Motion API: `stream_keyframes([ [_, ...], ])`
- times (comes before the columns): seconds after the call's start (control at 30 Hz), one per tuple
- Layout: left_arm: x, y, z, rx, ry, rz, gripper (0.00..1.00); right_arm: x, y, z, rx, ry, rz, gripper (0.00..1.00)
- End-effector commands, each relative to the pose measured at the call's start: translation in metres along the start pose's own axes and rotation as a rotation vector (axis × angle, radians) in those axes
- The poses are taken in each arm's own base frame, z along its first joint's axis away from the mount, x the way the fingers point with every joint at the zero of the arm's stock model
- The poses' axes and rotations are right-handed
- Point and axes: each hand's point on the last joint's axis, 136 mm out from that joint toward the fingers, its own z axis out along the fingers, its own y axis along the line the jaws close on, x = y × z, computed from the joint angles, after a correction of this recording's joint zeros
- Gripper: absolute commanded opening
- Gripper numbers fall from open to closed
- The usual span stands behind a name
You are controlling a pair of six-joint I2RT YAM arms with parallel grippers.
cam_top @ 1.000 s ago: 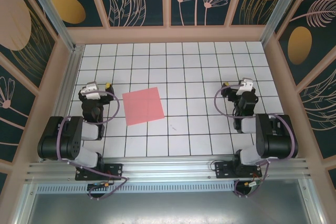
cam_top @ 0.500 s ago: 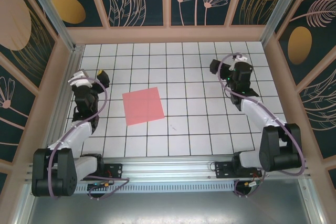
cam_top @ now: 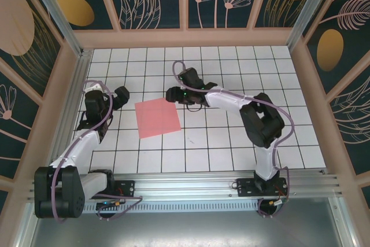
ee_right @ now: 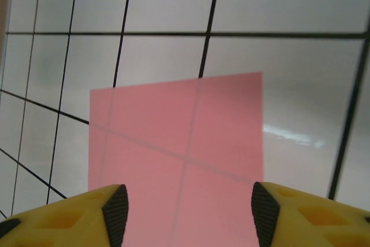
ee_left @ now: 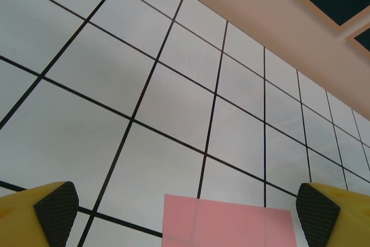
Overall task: Fold a paper plane with a square sheet of paper (pick it up from the middle)
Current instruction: Move the square sheet of paper to the center of the table.
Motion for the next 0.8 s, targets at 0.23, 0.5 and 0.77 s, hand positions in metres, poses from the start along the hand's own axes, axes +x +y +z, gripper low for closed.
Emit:
stream_keyframes([
  [0.23, 0.012, -0.007, -0.004, 0.042, 0.078, -0.016, 0.98, 0.043, 0.000, 0.045, 0.074, 0.210, 0.034, 0.48],
  [0.5, 0.025, -0.015, 0.005, 0.084, 0.166, -0.031, 0.99, 0.061, -0.032, 0.045, 0.161, 0.267, 0.042, 0.48],
  [0.77, 0.045, -0.030, 0.005, 0.135, 0.261, -0.065, 0.97, 0.047, -0.095, -0.002, 0.267, 0.241, -0.043, 0.49],
])
